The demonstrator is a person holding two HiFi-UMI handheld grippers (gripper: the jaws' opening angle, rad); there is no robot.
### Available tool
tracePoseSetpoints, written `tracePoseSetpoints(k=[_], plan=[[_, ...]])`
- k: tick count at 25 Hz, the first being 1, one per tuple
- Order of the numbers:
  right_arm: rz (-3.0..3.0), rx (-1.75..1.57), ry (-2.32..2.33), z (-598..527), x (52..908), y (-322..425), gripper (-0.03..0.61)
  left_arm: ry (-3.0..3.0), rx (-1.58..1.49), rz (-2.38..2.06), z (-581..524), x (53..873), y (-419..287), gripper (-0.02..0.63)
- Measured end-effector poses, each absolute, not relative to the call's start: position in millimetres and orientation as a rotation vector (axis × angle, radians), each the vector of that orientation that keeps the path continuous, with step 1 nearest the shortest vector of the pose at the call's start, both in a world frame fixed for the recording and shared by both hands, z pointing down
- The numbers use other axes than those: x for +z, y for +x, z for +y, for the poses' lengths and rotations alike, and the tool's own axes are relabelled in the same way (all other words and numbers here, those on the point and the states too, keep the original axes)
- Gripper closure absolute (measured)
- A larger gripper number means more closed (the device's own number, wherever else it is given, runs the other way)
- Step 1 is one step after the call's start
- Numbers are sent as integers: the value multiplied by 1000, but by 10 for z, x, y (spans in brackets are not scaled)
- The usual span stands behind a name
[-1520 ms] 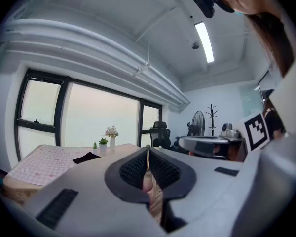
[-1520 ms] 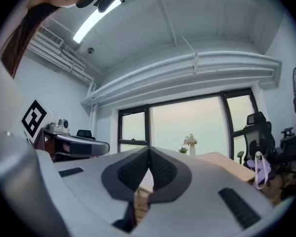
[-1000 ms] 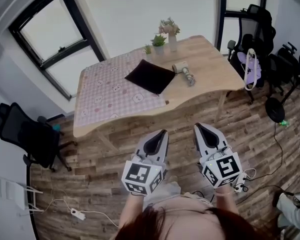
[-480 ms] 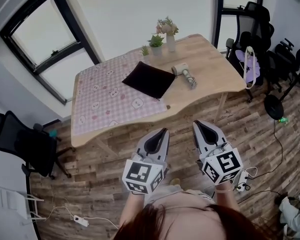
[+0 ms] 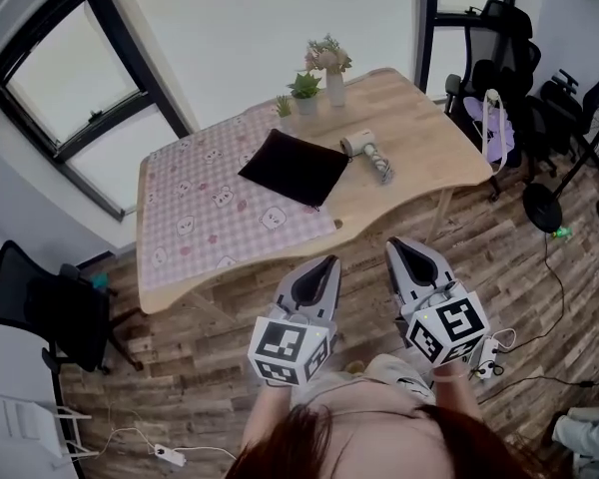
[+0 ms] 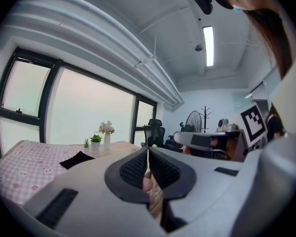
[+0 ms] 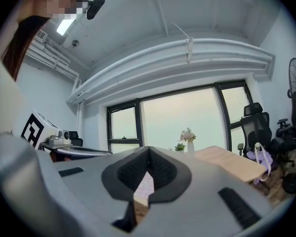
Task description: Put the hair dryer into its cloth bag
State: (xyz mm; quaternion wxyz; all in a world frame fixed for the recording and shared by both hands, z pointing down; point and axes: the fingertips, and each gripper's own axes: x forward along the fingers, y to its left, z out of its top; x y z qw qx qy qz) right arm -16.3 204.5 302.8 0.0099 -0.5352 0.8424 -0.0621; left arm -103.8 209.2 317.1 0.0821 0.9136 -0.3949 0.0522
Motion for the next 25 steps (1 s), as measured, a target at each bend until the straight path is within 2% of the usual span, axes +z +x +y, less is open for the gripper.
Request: tracePoseSetpoints(k=[25], plan=[[2590,-245,-1670,1043,3131,276,578,2730,179,-1107,1090,3337,-544,600]])
